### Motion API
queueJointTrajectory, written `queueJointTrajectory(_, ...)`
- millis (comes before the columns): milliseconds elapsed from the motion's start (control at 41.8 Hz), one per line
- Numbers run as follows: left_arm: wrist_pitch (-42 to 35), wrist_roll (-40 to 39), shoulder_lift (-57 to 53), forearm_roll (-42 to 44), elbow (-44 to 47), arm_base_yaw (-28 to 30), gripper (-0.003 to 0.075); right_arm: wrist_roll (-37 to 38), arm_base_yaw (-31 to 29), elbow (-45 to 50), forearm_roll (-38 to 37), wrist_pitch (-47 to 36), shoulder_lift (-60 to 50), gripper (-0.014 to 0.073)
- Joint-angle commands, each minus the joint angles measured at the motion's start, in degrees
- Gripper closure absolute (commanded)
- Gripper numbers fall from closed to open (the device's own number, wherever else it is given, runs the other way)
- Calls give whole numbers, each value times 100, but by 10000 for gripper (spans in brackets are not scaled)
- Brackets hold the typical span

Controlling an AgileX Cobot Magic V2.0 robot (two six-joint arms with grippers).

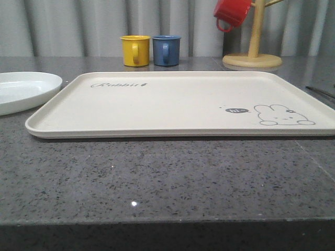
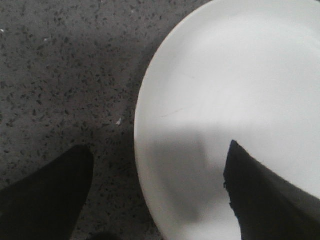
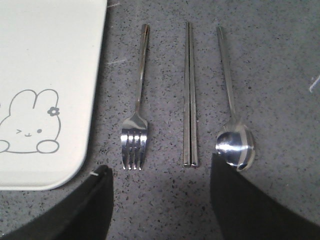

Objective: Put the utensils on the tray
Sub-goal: 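Grasp the white plate rim with the left gripper and lift it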

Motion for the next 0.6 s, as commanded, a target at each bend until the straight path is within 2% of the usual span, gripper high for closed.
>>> queueJointTrajectory(0, -293, 40, -61, -206, -196, 20, 191, 1, -15, -209, -12, -312, 3, 138)
queueJointTrajectory(120, -336, 40, 71, -206, -196, 20, 255, 1, -15, -209, -12, -312, 3, 138)
queueJointTrajectory(383, -358, 40, 96, -245, -196, 20, 643, 1, -15, -209, -12, -312, 3, 138)
queueJointTrajectory(455, -358, 40, 96, -245, -196, 20, 727, 1, -15, -209, -12, -312, 3, 138)
queueJointTrajectory(574, -248, 40, 60, -262, -310, 20, 741, 1, -15, -209, -12, -312, 3, 138)
